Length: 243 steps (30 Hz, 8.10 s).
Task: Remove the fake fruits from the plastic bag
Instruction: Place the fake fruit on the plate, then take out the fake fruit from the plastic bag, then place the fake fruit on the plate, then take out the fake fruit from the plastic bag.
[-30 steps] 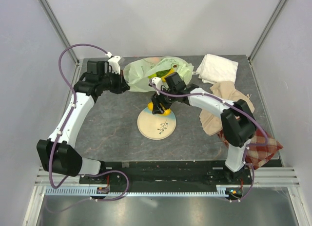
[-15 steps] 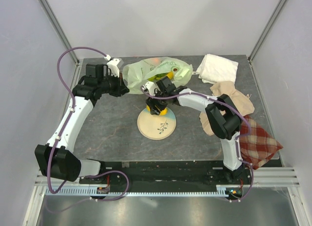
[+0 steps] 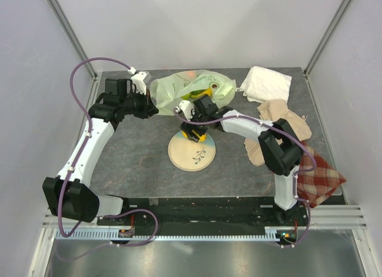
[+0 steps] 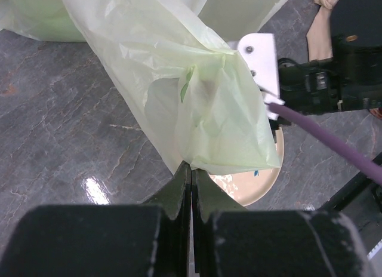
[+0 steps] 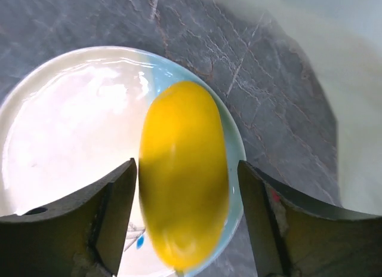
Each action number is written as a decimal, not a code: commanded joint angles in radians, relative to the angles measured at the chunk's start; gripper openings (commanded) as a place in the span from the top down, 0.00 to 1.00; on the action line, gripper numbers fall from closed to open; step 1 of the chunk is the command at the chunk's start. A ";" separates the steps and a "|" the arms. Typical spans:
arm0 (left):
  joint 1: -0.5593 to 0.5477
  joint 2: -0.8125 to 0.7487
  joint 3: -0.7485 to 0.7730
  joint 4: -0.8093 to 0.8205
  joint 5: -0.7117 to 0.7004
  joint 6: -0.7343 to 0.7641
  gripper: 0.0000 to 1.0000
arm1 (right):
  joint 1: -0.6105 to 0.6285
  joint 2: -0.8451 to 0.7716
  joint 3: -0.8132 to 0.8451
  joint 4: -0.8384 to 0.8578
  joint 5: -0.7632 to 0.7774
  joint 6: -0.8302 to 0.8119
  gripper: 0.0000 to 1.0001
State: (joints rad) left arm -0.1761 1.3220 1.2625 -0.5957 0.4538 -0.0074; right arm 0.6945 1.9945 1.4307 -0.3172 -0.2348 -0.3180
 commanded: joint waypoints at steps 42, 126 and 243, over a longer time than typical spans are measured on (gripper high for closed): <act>0.001 0.141 0.107 -0.168 0.143 0.150 0.97 | -0.224 0.434 0.631 0.253 -0.078 0.307 0.18; 0.007 0.221 0.363 -0.072 -0.099 -0.026 0.98 | 0.014 -0.379 -0.094 0.020 -0.408 0.235 0.70; 0.006 0.212 0.219 -0.214 -0.055 0.230 0.98 | -0.394 0.161 0.262 0.026 0.113 -0.070 0.36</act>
State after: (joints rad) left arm -0.1703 1.5402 1.4918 -0.7929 0.4309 0.1352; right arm 0.3534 2.2837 1.8061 -0.2886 -0.2096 -0.3344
